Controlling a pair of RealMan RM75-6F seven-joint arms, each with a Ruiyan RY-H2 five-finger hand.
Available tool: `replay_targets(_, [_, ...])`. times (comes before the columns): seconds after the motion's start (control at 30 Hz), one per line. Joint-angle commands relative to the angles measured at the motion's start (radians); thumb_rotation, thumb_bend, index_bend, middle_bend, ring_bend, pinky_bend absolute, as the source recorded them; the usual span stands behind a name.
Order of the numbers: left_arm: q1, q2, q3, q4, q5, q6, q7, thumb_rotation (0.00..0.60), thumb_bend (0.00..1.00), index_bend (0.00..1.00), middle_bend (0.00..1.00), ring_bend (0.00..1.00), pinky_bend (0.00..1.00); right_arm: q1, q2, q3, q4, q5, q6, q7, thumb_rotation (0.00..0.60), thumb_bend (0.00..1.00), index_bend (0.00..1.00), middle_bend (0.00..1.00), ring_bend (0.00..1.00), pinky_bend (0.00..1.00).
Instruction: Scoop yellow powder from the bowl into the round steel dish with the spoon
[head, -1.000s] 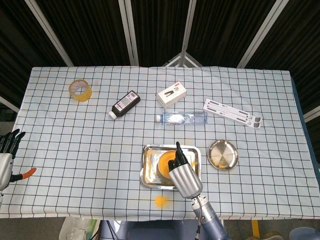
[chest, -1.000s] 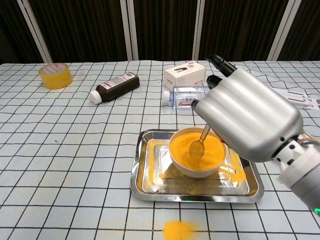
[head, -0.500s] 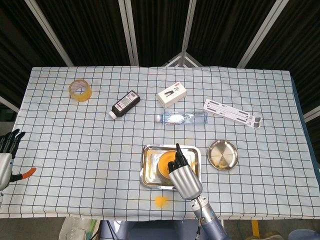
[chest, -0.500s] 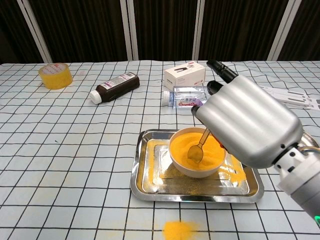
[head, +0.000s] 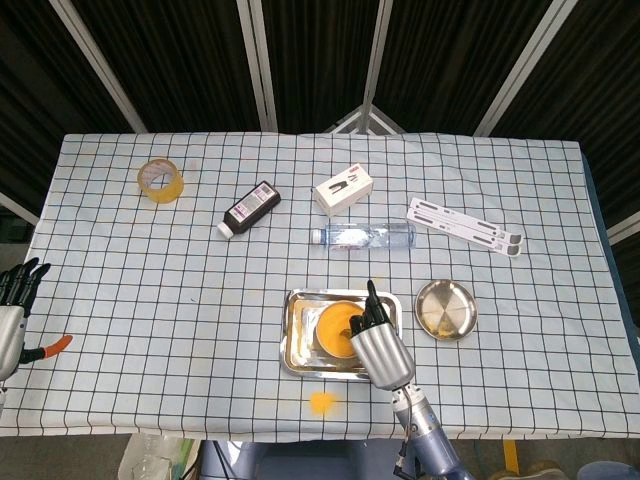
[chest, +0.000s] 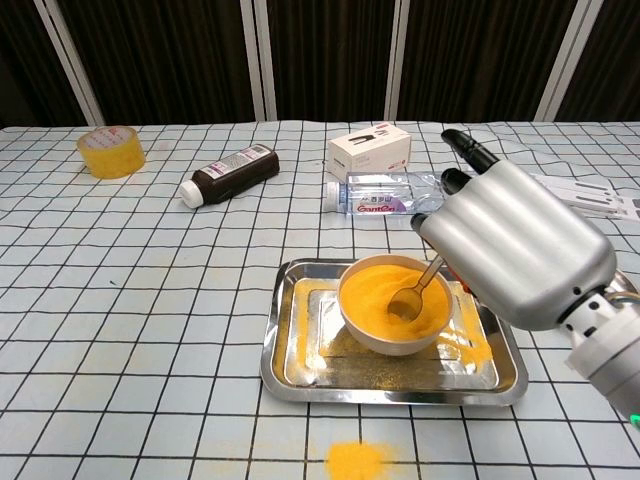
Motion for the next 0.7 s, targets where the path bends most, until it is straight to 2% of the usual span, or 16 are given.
replay_targets(0.03, [0.000, 0.000, 0.000, -0.001, 0.000, -0.001, 0.000, 0.600, 0.00, 0.00, 0.00, 0.00, 0.00, -0.002, 0.001, 0.007, 0.010, -0.001, 0.005, 0.008, 0.600, 0.64, 0.67, 0.62, 0.29, 0.00])
replay_targets(0.27, [0.000, 0.001, 0.000, -0.002, -0.001, 0.000, 0.001, 0.600, 0.00, 0.00, 0.00, 0.00, 0.00, -0.002, 0.006, 0.018, 0.002, -0.003, 0.008, 0.020, 0.600, 0.65, 0.67, 0.62, 0.29, 0.00])
replay_targets(0.7, [0.001, 0.002, 0.002, -0.004, 0.000, -0.001, 0.000, 0.600, 0.00, 0.00, 0.00, 0.00, 0.00, -0.009, -0.002, -0.018, -0.064, -0.043, 0.001, 0.020, 0.600, 0.65, 0.67, 0.62, 0.29, 0.00])
